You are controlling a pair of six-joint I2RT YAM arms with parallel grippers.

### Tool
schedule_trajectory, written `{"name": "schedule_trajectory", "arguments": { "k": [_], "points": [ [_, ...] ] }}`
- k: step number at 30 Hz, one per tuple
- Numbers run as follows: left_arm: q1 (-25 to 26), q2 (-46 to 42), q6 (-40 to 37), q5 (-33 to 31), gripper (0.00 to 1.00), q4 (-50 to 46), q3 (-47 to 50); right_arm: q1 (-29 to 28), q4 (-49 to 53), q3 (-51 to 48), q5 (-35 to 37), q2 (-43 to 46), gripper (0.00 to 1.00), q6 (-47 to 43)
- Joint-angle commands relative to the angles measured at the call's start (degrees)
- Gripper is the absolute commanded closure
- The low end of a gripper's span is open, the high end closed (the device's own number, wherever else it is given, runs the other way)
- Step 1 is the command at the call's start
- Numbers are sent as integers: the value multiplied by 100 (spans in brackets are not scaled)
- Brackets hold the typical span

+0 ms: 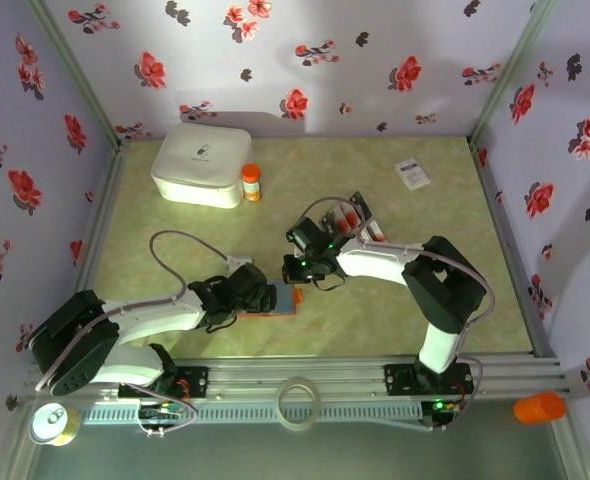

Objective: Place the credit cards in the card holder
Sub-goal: Flip over the card slot in the card holder.

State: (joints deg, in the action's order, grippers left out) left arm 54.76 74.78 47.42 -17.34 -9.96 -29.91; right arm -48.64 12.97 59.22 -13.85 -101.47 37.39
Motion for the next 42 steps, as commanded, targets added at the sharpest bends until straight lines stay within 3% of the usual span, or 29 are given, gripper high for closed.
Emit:
{"name": "schedule_trajectory", "arguments": {
  "k": [1,27,38,42],
  "points": [
    [34,-87,-51,-14,0,55,39,35,160,24,93,18,100,-134],
    [34,106,-109,-30,0,201,191,-220,-600,-164,-248,-505,100,318],
    [34,151,-83,-1,21,468,486,-216,-629,-193,-247,-279,100,396],
    [39,76,-88,10,25,487,495,-188,-685,-343,-89,63,89,503]
  ]
}}
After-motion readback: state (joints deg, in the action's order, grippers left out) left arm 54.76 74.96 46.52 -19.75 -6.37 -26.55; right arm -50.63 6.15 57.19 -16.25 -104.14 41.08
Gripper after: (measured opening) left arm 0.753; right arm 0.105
